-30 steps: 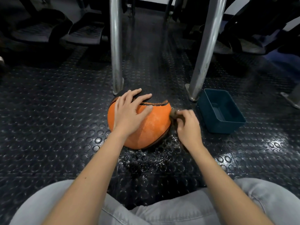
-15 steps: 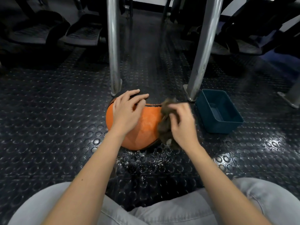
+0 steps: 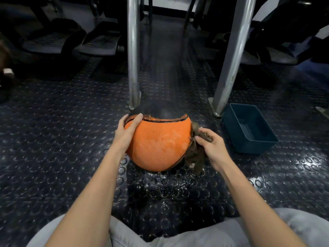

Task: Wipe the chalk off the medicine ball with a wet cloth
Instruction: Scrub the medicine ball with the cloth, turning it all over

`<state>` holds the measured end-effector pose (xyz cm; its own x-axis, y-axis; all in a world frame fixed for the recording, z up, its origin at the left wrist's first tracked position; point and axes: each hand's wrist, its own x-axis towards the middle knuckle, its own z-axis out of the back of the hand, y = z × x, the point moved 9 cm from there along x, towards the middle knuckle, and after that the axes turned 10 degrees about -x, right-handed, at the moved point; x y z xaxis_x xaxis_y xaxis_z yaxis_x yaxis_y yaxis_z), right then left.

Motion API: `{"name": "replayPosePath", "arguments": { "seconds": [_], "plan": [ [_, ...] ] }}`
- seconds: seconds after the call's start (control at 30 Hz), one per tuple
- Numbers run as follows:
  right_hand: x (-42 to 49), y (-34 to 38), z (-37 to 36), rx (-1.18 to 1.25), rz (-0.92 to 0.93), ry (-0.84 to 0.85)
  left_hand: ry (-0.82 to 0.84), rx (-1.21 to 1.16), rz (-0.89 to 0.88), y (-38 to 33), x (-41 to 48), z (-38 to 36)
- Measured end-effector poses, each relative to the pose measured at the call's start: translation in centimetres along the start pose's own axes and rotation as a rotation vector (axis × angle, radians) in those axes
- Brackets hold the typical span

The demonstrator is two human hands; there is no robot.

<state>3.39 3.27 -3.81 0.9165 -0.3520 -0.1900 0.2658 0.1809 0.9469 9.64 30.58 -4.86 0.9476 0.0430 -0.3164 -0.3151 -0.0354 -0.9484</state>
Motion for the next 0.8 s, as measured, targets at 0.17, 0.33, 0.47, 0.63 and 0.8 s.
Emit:
{"name": "replayPosePath", "arguments": {
  "seconds": [0.17,0.33,0.47,0.63,0.8],
  "plan": [
    [-0.1,-0.2,1.1,-0.017,0.028,-0.050,0.023,-0.021,-0.021,-0.2,-0.1,-0.7],
    [-0.1,-0.9,2.3,-0.001,0.015,-0.085,0.059,-0.056,-0.078,-0.8,-0.2,-1.3],
    [0.5,-1.8,3.4,-0.005,-0.069,-0.098,-0.041,-0.011,-0.057,-0.5,0.1,-0.3],
    [1.0,-2.7,1.3,0.211,-0.263,0.079,-0.029,0.027,0.039,0.7,-0.1,-0.2],
    [0.8,-2.7,0.0,0.282,-0.264,0.111,0.000,-0.176,0.124,3.2,-0.3,-0.7]
  ]
}}
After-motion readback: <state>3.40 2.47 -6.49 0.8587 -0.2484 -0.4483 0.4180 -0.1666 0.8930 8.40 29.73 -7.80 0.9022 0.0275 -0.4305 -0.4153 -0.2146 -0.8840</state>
